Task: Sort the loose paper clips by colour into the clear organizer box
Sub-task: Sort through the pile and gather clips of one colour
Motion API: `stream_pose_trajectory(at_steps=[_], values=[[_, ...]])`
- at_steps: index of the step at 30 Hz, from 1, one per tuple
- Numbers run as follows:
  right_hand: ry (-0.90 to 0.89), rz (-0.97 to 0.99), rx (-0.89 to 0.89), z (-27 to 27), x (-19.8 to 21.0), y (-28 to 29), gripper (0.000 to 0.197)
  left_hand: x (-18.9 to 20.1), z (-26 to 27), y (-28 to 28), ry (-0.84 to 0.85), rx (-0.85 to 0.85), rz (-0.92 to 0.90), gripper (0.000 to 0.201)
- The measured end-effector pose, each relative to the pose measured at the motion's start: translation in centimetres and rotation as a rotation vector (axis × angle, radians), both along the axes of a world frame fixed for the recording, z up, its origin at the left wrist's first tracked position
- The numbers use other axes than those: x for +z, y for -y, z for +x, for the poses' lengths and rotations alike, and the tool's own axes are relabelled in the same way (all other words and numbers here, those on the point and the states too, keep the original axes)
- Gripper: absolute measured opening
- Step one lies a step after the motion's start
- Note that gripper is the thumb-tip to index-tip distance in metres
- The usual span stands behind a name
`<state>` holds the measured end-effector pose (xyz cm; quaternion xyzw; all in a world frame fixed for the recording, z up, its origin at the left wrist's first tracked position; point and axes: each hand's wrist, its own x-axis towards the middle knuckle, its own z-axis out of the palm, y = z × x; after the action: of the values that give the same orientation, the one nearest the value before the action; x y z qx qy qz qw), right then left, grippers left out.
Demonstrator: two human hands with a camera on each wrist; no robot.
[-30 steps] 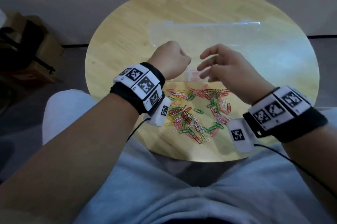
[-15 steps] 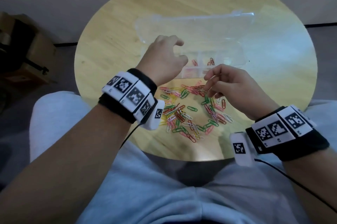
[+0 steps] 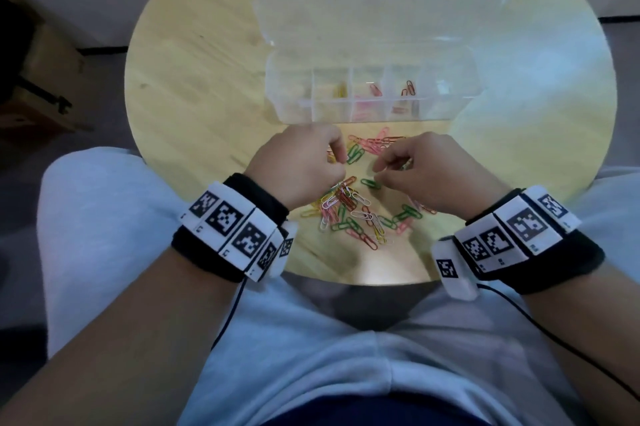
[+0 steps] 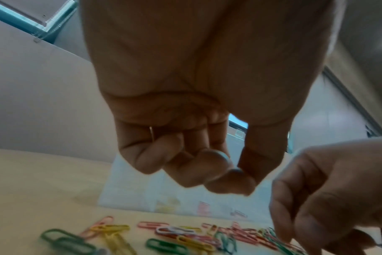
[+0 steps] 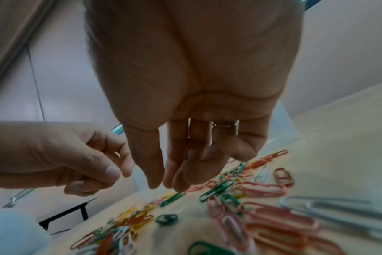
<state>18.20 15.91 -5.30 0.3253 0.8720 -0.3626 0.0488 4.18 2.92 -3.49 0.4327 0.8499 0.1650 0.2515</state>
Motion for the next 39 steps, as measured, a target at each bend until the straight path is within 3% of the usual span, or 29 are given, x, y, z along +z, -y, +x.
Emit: stream_pose_trajectory(at_steps=[12, 17, 26, 34, 39], values=[[0.263, 0.237, 0.047, -1.9, -0.4, 1.4, 0.012, -0.9, 0.8, -0.9, -0.064, -0.051, -0.090, 0.010], [0.246, 0.090, 0.093, -1.0, 0.0, 1.1, 0.010, -0.4, 0.1, -3.0, -0.078, -0.130, -0.048, 0.020], [0.012, -0.048, -0.162, 1.3, 1.9, -3.1, 0.009, -0.9, -0.3, -4.8, -0.193, -0.134, -0.082, 0.013], [0.035, -0.177, -0.216, 1.6, 2.3, -3.4, 0.025, -1.7, 0.3, -5.0, -0.241, -0.179, -0.162, 0.023], [0.088, -0.162, -0.193, 1.0, 2.1, -3.3, 0.028, -1.8, 0.6, -5.0, -0.268, -0.191, -0.192, 0.017]])
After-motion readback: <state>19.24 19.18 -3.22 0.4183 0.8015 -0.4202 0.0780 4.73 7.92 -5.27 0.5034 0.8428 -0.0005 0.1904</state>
